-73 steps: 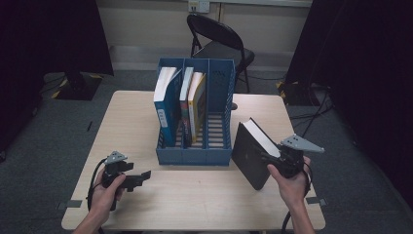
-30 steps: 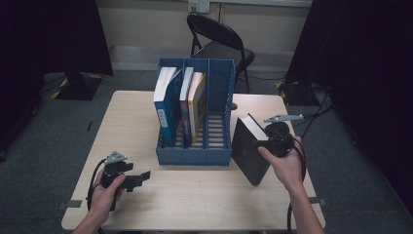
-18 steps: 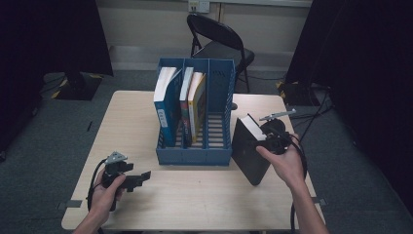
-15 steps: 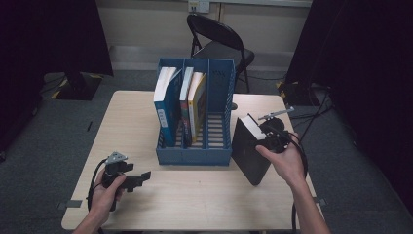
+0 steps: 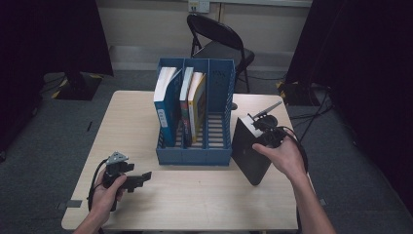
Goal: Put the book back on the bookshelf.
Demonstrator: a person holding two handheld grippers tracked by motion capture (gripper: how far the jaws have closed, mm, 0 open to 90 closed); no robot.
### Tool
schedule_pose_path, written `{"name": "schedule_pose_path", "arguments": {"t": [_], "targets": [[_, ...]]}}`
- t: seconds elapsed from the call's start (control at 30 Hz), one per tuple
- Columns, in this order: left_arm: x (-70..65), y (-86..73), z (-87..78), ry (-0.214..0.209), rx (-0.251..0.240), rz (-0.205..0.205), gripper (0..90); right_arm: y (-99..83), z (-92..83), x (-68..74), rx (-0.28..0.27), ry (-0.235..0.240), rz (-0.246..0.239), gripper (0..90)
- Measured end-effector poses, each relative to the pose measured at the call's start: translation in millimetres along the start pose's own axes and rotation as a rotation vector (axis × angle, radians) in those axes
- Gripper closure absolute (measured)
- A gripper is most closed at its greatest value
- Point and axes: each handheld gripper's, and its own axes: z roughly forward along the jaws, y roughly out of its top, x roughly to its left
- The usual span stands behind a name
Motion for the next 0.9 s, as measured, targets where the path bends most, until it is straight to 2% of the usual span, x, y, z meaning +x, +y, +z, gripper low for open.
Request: {"name": "schedule_pose_path", "arguments": {"t": [0.17, 0.27, 0.43, 0.53, 0.67, 0.77, 0.9], "targets": [[-0.5, -0.1, 0.7, 0.000, 0.003, 0.002, 16.2, 4.3, 1.7, -0.4, 0.047, 0.007, 0.000, 45.6], [-0.6, -0.1, 0.5, -0.001, 0.004, 0.003, 16.2, 6.6, 2.9, 0.0, 0.051, 0.003, -0.005, 46.8], [0.1, -0.4, -0.2, 0.001, 0.000, -0.003, 16.2, 7.0, 3.2, 0.1, 0.053, 0.002, -0.016, 50.2], [0.7, -1.0, -0.7, 0.002, 0.002, -0.001, 16.2, 6.7, 3.1, -0.5, 0.047, 0.000, 0.002, 50.4], [2.0, -1.7, 0.1, 0.010, 0.008, -0.006, 16.6, 6.8, 3.0, -1.2, 0.048, 0.002, 0.006, 51.0], [2.8, -1.8, 0.2, 0.015, 0.010, -0.012, 16.6, 5.5, 1.5, -2.0, 0.023, 0.008, 0.006, 52.2], [4.1, -1.8, 1.2, 0.018, 0.014, -0.020, 16.8, 6.4, 0.5, -1.2, 0.028, 0.001, 0.014, 52.7]]}}
